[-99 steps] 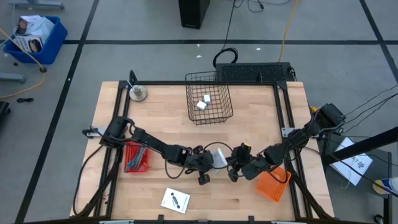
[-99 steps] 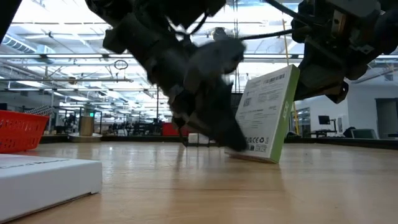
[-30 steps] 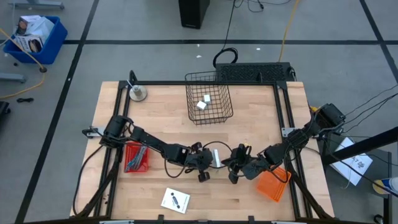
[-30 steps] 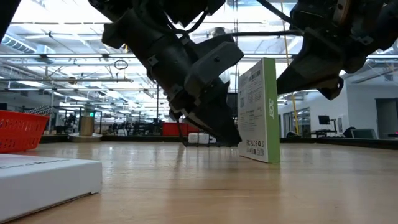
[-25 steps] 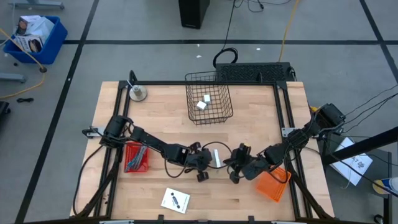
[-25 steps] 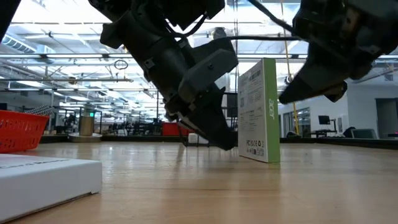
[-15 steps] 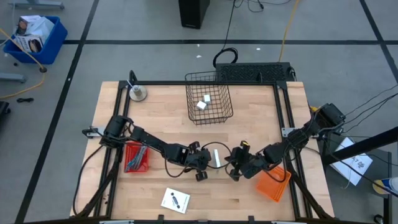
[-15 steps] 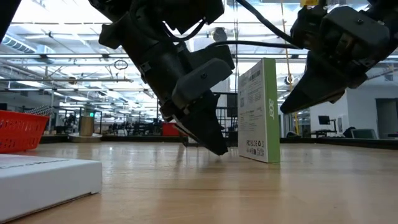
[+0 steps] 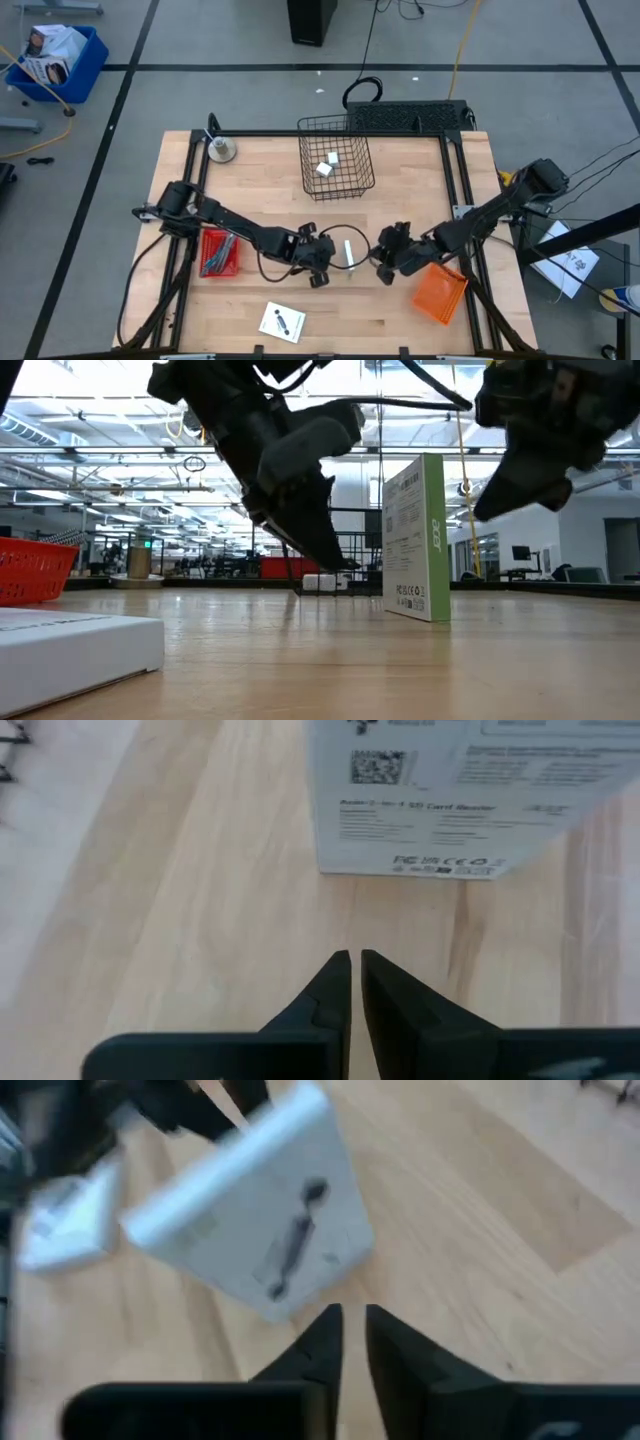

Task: Pick and place items into bin
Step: Put the right card reader box into the orange basket

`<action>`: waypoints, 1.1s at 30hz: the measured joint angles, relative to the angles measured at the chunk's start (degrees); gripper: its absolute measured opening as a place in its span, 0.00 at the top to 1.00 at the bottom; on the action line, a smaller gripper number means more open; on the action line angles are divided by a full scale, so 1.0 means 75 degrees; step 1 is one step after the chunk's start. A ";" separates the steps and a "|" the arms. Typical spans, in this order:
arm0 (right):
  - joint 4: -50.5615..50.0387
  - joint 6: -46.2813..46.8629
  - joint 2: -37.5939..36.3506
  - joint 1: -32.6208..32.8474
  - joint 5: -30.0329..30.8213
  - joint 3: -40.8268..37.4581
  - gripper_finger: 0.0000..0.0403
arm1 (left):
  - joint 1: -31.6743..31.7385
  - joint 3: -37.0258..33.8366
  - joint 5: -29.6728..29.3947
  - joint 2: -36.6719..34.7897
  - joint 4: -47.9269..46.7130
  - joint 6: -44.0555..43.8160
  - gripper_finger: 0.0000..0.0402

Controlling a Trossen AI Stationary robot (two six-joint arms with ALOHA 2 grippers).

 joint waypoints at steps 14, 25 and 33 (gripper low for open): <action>0.0562 0.0762 -0.1447 -0.0210 0.1004 0.0006 0.31 | -0.0128 -0.0009 -0.0404 -0.0412 -0.0536 -0.0114 0.91; 0.1044 0.1159 -0.1396 -0.0243 0.0981 0.0011 0.26 | -0.0937 -0.0751 -0.1300 -0.1514 0.1241 0.0589 0.91; 0.2192 0.0397 -0.1325 -0.0422 -0.0042 0.0023 0.26 | -0.1387 -0.3490 -0.1007 -0.3326 0.4391 0.0758 0.91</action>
